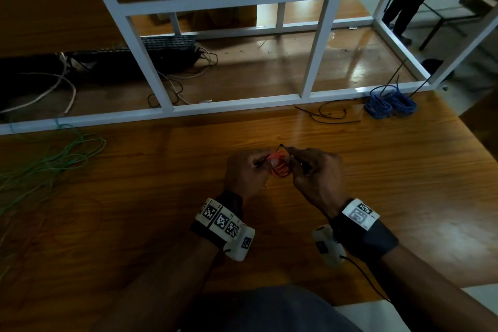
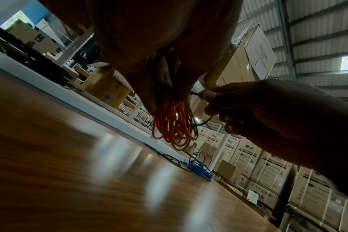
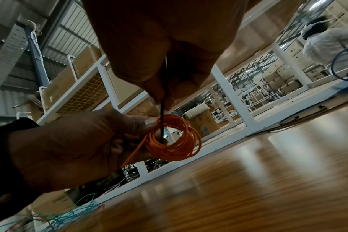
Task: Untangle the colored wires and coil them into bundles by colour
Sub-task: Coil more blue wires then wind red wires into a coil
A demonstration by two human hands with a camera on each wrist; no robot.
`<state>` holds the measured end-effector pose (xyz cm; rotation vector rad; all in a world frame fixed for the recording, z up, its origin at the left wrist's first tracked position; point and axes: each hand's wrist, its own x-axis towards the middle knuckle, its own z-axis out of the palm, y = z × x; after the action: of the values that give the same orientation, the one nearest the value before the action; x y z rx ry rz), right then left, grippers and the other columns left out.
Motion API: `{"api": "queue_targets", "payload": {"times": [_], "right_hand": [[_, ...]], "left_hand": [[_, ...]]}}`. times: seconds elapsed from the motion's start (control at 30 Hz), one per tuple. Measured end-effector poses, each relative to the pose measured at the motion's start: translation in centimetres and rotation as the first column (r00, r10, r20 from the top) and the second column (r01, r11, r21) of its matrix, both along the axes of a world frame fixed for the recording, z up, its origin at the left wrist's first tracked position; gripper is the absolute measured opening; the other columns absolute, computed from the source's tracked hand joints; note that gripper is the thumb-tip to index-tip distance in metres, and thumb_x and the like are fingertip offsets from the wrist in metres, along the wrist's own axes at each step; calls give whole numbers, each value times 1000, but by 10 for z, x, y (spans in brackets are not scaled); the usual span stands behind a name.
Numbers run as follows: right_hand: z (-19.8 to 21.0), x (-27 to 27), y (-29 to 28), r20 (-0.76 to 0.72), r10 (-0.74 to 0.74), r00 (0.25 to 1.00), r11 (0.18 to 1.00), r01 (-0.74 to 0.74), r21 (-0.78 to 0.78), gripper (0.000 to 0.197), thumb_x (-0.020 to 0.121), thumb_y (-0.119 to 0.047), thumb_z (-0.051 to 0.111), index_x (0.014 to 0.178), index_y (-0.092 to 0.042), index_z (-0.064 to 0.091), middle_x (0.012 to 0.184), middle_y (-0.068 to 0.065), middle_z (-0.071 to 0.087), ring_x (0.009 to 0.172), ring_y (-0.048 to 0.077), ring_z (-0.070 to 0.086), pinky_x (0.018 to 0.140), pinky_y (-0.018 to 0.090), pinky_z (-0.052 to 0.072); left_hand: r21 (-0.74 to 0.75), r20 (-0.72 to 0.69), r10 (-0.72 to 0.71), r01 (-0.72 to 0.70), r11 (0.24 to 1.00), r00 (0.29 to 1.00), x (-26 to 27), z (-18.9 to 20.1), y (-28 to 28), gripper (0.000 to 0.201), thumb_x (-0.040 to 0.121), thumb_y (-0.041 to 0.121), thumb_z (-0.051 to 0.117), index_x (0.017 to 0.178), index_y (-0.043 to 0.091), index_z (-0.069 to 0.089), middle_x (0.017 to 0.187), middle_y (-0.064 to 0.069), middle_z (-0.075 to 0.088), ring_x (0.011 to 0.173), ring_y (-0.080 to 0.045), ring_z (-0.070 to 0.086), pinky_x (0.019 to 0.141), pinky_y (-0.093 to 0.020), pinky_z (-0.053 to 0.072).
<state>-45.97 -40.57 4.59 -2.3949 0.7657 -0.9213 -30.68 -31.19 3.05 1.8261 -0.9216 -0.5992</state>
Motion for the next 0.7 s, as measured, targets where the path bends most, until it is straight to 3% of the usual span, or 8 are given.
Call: {"api": "queue_targets", "payload": {"times": [0.1, 0.2, 0.33, 0.5, 0.7], "right_hand": [[-3, 0, -2, -21, -1, 1000, 1000, 1, -12, 25, 92, -19, 74, 117, -14, 78, 82, 0, 76, 58, 7, 61, 50, 18, 46], [-4, 0, -2, -6, -16, 1000, 1000, 16, 1, 26, 92, -17, 75, 117, -13, 78, 80, -1, 75, 56, 1, 56, 53, 5, 36], [-1, 0, -2, 21, -34, 999, 999, 34, 13, 26, 91, -11, 75, 117, -12, 78, 78, -2, 73, 55, -4, 50, 50, 5, 36], [-1, 0, -1, -12, -6, 1000, 1000, 5, -7, 26, 91, -14, 74, 118, -13, 77, 82, 0, 75, 58, 4, 58, 50, 9, 42], [-1, -1, 1, -1, -12, 1000, 1000, 12, 13, 26, 92, -14, 74, 117, -12, 77, 81, 0, 75, 55, -4, 50, 50, 5, 36]], "left_hand": [[-1, -2, 11, -11, 1000, 1000, 0, -1, 0, 27, 89, 25, 71, 117, 23, 71, 118, 6, 70, 102, -4, 66, 75, -11, 53], [-19, -1, -1, 1, 1000, 1000, 0, -3, -1, 27, 89, 27, 71, 116, 24, 72, 116, 6, 71, 101, -6, 67, 79, -19, 57], [-8, -38, -11, 11, 1000, 999, 0, -7, -2, 29, 89, 29, 70, 117, 22, 71, 118, 3, 71, 103, -8, 67, 84, -28, 59], [-27, -37, -8, 7, 1000, 999, 2, -9, -3, 27, 89, 29, 70, 115, 25, 72, 115, 6, 72, 100, -5, 68, 81, -23, 58], [-20, -18, -3, 3, 1000, 1000, 4, -12, -3, 27, 89, 30, 71, 115, 26, 72, 117, 8, 71, 102, -4, 67, 80, -18, 56]]}}
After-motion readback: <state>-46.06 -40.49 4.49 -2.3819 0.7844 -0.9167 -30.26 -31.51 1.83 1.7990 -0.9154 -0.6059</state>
